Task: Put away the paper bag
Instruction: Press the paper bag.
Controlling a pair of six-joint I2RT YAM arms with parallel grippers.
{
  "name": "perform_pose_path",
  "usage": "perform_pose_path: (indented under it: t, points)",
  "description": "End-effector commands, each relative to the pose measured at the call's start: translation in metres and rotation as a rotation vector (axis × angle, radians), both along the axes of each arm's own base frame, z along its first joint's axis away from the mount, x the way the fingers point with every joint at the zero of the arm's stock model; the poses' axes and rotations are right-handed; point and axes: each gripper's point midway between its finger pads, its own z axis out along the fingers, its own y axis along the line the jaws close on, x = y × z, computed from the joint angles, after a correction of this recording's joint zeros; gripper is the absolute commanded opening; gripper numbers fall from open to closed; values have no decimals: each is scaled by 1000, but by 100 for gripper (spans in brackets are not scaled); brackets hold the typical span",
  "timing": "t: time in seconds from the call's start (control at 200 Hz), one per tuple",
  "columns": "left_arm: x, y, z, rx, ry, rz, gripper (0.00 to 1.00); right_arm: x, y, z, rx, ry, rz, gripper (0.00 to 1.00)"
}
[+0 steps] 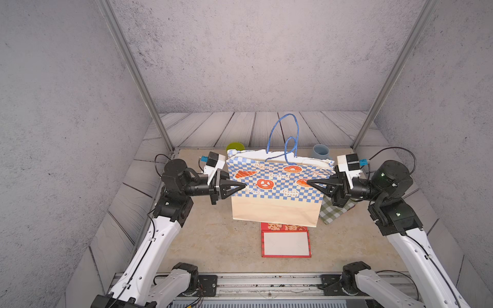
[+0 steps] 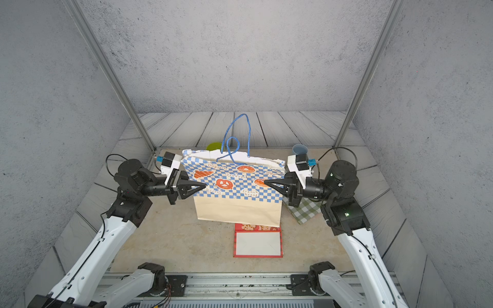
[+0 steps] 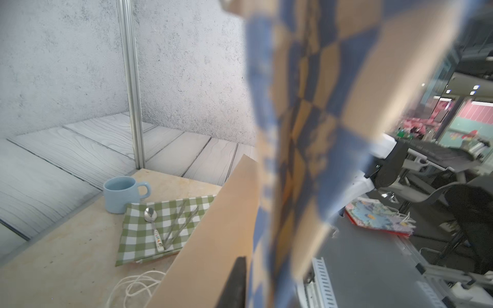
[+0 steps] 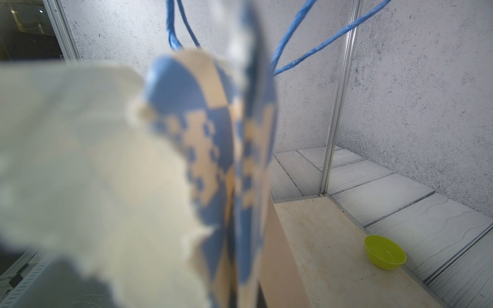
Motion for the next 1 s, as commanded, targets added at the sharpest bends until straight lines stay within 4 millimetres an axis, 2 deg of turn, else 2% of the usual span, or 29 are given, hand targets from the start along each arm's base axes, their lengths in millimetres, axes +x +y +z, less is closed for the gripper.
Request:
perform_pose_path:
  t: [0.0, 0.015, 0.08, 0.11, 0.17, 0.35, 0.535, 0.631, 0.746, 0.901, 0.996]
  points:
    - [3, 3, 12, -3, -72, 60, 46, -3, -2, 12, 8, -3, -18, 0]
    - [5, 4, 13, -2, -82, 75, 50, -3, -2, 11, 5, 2, -20, 0]
    - [9, 7, 16, -2, -131, 141, 80, -1, -4, 7, -13, 15, -50, 0]
    - [12, 9, 19, -3, -154, 179, 84, 1, -5, 4, -25, 24, -73, 0]
    - [22, 15, 24, -10, -189, 272, 86, 11, -8, -4, -46, 42, -140, 0]
    - [58, 43, 46, -71, -213, 594, 92, 61, -24, -39, -107, 162, -396, 0]
    - [89, 68, 67, -191, -24, 792, 93, 89, -24, -36, -109, 160, -510, 0]
    - [98, 73, 76, -252, 51, 830, 93, 100, -19, -32, -107, 134, -569, 0]
    - [109, 72, 75, -255, 91, 849, 92, 115, -10, -25, -72, 141, -653, 0]
    - [118, 66, 57, -193, 130, 883, 91, 130, -1, -16, 28, 219, -747, 0]
    - [119, 63, 48, -167, 121, 911, 90, 134, 6, -18, 35, 254, -760, 0]
